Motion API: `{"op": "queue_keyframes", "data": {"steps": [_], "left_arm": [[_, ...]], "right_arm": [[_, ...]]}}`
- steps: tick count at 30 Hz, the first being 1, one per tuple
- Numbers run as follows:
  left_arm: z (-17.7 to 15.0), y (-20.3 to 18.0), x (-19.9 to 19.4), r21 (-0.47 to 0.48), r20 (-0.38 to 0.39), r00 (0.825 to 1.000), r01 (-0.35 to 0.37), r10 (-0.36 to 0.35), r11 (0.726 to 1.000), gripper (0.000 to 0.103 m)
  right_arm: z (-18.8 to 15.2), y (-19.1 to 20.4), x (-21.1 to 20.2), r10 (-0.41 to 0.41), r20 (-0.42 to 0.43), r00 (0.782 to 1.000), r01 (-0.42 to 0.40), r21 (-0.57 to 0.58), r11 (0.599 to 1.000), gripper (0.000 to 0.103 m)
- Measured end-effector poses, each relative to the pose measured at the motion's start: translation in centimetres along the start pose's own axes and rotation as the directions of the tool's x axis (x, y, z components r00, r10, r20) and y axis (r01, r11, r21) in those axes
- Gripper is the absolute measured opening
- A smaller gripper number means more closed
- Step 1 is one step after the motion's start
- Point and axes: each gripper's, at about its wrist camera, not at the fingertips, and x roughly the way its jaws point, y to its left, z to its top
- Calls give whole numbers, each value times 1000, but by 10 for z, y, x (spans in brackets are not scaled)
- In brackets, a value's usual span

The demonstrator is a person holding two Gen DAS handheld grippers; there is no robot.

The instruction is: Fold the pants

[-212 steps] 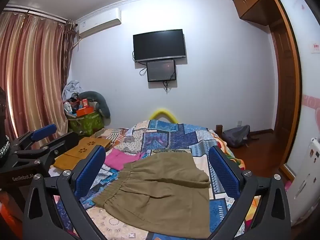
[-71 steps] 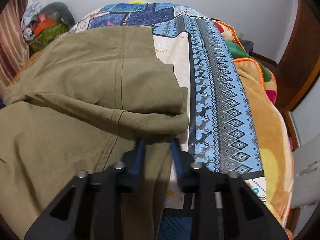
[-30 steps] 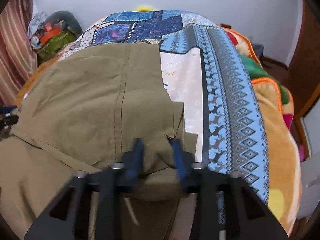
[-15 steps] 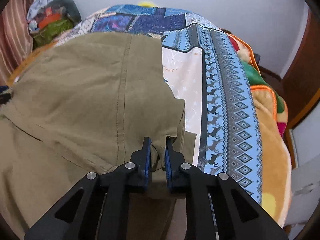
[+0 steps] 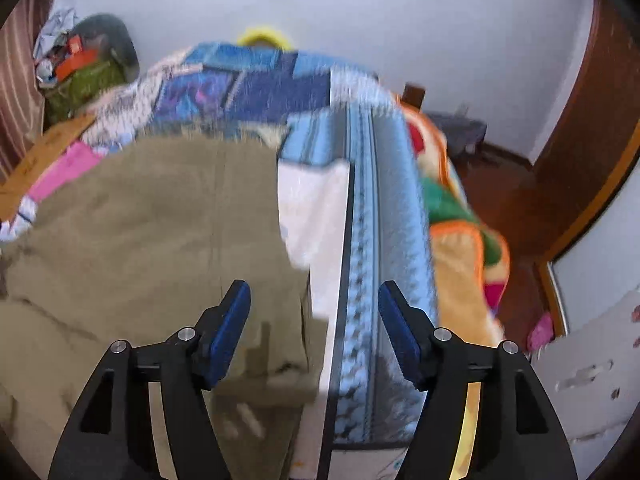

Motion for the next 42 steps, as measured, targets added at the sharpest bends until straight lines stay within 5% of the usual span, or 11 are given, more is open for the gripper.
{"op": "queue_keyframes", "data": {"steps": [4, 15, 20, 24, 26, 28, 29, 37, 42], "left_arm": [[17, 13, 21, -34, -11, 1000, -1, 1, 999, 90], [30, 38, 111, -184, -144, 983, 82, -109, 979, 90], [27, 38, 138, -177, -194, 969, 118, -152, 977, 91], [23, 39, 139, -179, -179, 969, 139, -172, 974, 91], [22, 39, 137, -187, -161, 966, 172, -203, 967, 80], [19, 43, 139, -232, -157, 950, 230, -269, 945, 61], [19, 44, 138, -252, -153, 948, 237, -280, 938, 61], [33, 31, 101, -162, -78, 989, 110, -124, 981, 49], [57, 20, 42, -100, 54, 998, 34, -28, 994, 49]], "right_arm": [[27, 6, -1, 17, 74, 997, -15, -27, 1000, 77], [78, 29, 93, 48, 55, 997, -44, -69, 997, 78], [91, 29, 137, 61, -4, 998, -61, -29, 998, 74], [94, 33, 156, 98, -3, 995, -98, 1, 995, 59], [95, 33, 156, 129, 3, 992, -129, 12, 992, 31], [96, 40, 154, 118, 9, 993, -118, -10, 993, 18], [96, 45, 154, 94, 11, 995, -94, -33, 995, 15], [97, 48, 128, 39, 62, 997, -36, -55, 998, 12], [116, 43, 88, 8, 137, 991, 1, -65, 998, 11]]}}
